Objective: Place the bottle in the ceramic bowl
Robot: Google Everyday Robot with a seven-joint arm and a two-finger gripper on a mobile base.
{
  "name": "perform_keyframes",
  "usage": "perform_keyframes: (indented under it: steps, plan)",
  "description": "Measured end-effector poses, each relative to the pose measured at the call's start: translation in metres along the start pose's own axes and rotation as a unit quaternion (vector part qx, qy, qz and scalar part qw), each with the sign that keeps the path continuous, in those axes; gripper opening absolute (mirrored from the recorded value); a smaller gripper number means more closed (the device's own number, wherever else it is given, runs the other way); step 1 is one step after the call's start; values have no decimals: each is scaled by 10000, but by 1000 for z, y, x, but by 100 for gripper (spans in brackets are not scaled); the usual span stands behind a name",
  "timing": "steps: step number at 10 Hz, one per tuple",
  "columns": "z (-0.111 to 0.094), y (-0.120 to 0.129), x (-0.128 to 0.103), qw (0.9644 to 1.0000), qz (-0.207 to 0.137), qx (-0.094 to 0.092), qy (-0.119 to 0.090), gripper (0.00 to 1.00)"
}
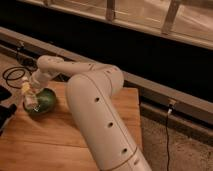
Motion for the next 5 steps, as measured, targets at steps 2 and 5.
perform_keyframes:
  steps: [2, 5]
  plan:
    - [1, 1, 0, 10000, -4, 0, 3, 0]
    - [1, 1, 0, 10000, -10, -2, 8, 18]
